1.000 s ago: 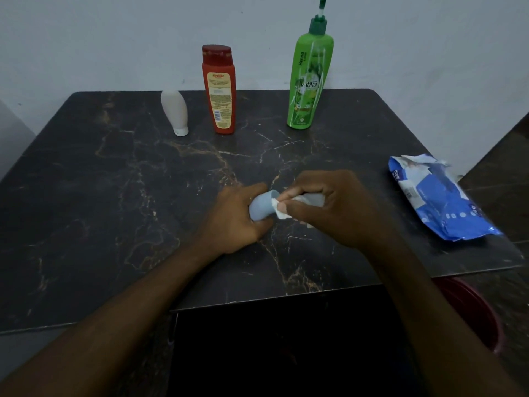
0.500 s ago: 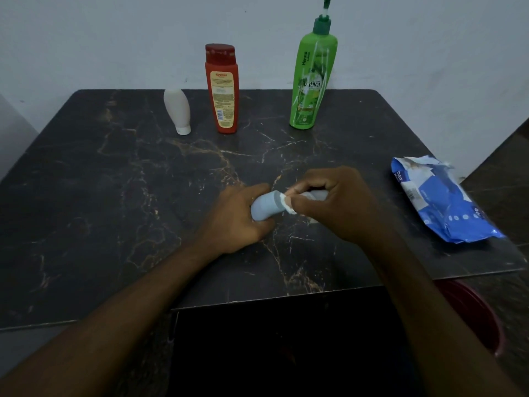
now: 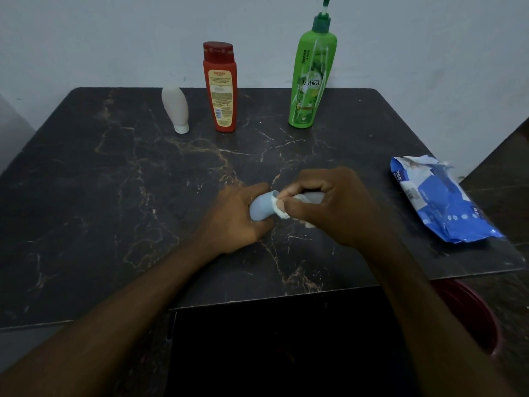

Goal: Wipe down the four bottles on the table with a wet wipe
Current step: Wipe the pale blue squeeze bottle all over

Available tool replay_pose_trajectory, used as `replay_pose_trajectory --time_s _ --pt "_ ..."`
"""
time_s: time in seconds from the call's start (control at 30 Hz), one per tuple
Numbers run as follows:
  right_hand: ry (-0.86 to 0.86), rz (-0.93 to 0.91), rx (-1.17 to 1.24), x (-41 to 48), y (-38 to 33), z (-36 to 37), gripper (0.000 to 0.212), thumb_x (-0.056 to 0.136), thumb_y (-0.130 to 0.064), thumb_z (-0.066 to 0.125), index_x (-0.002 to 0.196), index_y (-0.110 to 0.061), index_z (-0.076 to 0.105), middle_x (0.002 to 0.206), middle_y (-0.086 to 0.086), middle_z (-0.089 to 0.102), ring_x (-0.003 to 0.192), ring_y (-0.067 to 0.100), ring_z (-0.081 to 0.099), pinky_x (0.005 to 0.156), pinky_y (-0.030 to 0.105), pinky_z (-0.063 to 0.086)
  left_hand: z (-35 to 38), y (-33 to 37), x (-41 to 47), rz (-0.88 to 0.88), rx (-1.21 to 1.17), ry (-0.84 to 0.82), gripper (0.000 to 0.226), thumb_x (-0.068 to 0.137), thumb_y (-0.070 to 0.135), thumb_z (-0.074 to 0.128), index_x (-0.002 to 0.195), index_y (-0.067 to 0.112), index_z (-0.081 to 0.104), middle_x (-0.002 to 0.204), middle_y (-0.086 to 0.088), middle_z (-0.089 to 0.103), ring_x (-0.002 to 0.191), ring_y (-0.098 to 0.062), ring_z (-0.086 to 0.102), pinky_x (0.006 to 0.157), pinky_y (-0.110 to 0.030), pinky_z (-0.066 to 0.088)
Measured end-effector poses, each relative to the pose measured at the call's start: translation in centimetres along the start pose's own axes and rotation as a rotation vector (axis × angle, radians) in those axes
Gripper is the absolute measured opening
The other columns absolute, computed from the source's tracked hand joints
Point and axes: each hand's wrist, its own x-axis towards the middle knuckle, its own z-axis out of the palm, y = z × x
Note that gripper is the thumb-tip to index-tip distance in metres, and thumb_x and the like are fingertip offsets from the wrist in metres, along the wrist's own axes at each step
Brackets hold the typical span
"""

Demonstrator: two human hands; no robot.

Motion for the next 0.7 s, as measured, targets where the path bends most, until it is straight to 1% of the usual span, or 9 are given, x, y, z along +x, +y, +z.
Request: replay_pose_trajectory --time_s 0.07,0.1,0.17,0.23,0.3,0.43,0.57,0.63,0.7 --pt "0.061 -0.005 0.007 0.6 0.1 0.2 0.005 0.084 -0.019 0.075 0.085 -0.014 0.078 0.073 -0.008 0.072 0.067 0.004 0.067 0.062 0.009 0.045 -0.1 -0.1 -0.2 0.001 0.002 -0.015 0.010 0.080 0.019 0.070 0.085 0.025 0.064 0.067 0.007 0.063 0.059 -0.012 0.061 0.055 -0.039 0.048" --pt "0.078 0.004 -0.007 0.8 0.4 0.3 0.007 0.085 -0.019 0.075 0.086 -0.013 0.078 0.073 -0.006 0.072 0.067 0.004 0.066 0.061 0.009 0.046 -0.1 -0.1 -0.2 -0.004 0.010 -0.023 0.010 0.079 0.020 0.070 0.088 0.024 0.065 0.068 0.007 0.065 0.061 -0.012 0.062 0.056 -0.039 0.049" --pt "0.081 0.039 -0.048 0.7 1.0 0.2 0.005 0.084 -0.018 0.075 0.085 -0.014 0.078 0.073 -0.006 0.072 0.067 0.003 0.065 0.061 0.007 0.045 -0.1 -0.2 -0.3 -0.016 0.018 -0.022 0.009 0.078 0.022 0.070 0.085 0.021 0.064 0.068 0.007 0.063 0.061 -0.011 0.061 0.055 -0.039 0.049" --pt "0.039 0.071 -0.065 0.1 1.5 0.2 0.003 0.083 -0.019 0.075 0.083 -0.018 0.078 0.073 -0.011 0.070 0.067 0.000 0.064 0.061 0.007 0.044 -0.1 -0.2 -0.2 -0.015 0.011 0.001 0.012 0.077 0.021 0.070 0.078 0.022 0.059 0.064 0.008 0.058 0.058 -0.010 0.058 0.053 -0.036 0.047" --pt "-0.007 0.089 -0.062 -0.5 1.5 0.4 0.004 0.083 -0.022 0.074 0.084 -0.020 0.077 0.074 -0.014 0.069 0.068 0.000 0.064 0.061 0.008 0.045 -0.2 -0.2 -0.1 -0.022 0.002 0.005 0.012 0.077 0.019 0.071 0.078 0.020 0.059 0.064 0.007 0.057 0.058 -0.011 0.058 0.052 -0.033 0.046" --pt "0.008 0.101 -0.008 -0.7 1.5 0.5 0.004 0.083 -0.019 0.075 0.084 -0.017 0.078 0.074 -0.015 0.070 0.066 0.001 0.066 0.060 0.010 0.047 0.0 -0.1 -0.1 -0.027 -0.006 0.020 0.012 0.077 0.014 0.070 0.077 0.018 0.059 0.063 0.007 0.057 0.057 -0.013 0.057 0.052 -0.029 0.044" --pt "-0.062 0.141 0.110 -0.6 0.7 -0.3 0.003 0.082 -0.016 0.075 0.084 -0.015 0.076 0.074 -0.009 0.072 0.061 0.005 0.068 0.056 0.014 0.051 0.1 -0.2 -0.1 -0.019 -0.019 0.025 0.013 0.078 0.014 0.071 0.078 0.020 0.059 0.064 0.008 0.057 0.058 -0.011 0.057 0.053 -0.022 0.042" --pt "-0.045 0.135 0.162 -0.4 0.4 -0.6 0.006 0.084 -0.015 0.074 0.088 -0.012 0.077 0.074 -0.006 0.073 0.061 0.006 0.068 0.056 0.015 0.052 0.1 -0.3 0.0 -0.014 -0.014 0.025 0.008 0.079 0.017 0.069 0.079 0.016 0.061 0.064 0.007 0.057 0.058 -0.012 0.056 0.053 -0.026 0.043" --pt "0.027 0.104 0.126 0.0 0.4 -0.2 0.006 0.086 -0.016 0.074 0.091 -0.014 0.077 0.076 -0.009 0.072 0.066 0.004 0.068 0.060 0.013 0.050 0.1 -0.3 -0.1 -0.008 -0.002 0.025 0.009 0.078 0.022 0.065 0.081 0.015 0.063 0.064 0.007 0.058 0.058 -0.011 0.056 0.054 -0.027 0.043"
